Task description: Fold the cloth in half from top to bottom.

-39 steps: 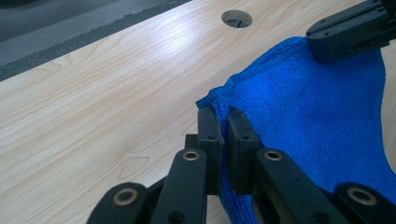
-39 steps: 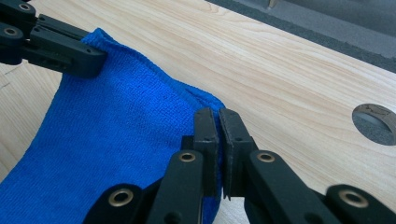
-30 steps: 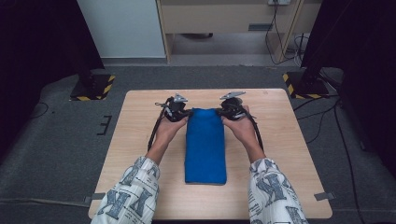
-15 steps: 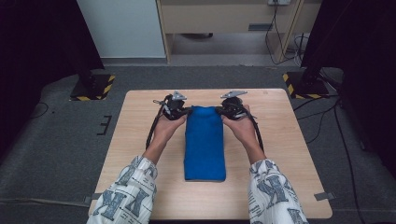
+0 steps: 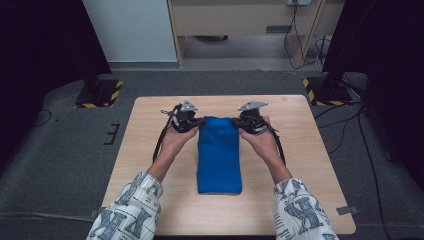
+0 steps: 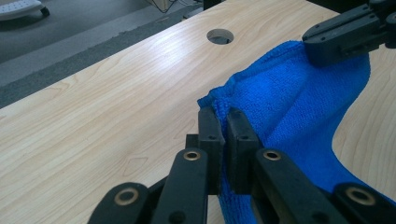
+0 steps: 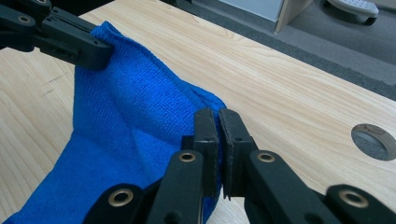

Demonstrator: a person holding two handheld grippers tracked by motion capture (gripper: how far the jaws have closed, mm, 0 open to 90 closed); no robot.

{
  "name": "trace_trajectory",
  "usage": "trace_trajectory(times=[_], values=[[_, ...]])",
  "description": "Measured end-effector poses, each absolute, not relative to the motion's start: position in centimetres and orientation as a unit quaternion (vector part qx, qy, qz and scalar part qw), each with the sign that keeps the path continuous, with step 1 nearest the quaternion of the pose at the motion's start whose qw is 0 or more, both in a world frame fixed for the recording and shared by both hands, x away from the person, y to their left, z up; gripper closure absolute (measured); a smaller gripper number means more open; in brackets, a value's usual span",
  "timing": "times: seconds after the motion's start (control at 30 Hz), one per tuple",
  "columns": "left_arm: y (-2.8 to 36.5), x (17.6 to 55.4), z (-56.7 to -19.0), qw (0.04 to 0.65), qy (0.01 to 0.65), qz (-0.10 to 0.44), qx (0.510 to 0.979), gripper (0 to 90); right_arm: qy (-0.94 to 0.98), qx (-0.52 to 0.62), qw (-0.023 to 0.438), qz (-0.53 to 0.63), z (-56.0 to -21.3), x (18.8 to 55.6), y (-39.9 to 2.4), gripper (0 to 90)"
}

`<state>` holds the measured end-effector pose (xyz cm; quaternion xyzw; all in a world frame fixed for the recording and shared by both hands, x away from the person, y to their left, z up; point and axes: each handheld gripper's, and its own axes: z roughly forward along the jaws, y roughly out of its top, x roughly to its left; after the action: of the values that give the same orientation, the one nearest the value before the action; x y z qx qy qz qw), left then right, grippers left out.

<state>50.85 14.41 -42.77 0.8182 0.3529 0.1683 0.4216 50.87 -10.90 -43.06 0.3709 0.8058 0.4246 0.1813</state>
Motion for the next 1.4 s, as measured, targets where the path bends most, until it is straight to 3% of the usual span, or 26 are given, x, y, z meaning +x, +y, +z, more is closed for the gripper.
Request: trace_trajectory(times=[1.4], values=[[14.5,45.2,-44.2,0.442,0.331,0.135,0.823,85.2,0.817,0.332,0.150,0.446,-45.1,45.0,-12.6,86.8]])
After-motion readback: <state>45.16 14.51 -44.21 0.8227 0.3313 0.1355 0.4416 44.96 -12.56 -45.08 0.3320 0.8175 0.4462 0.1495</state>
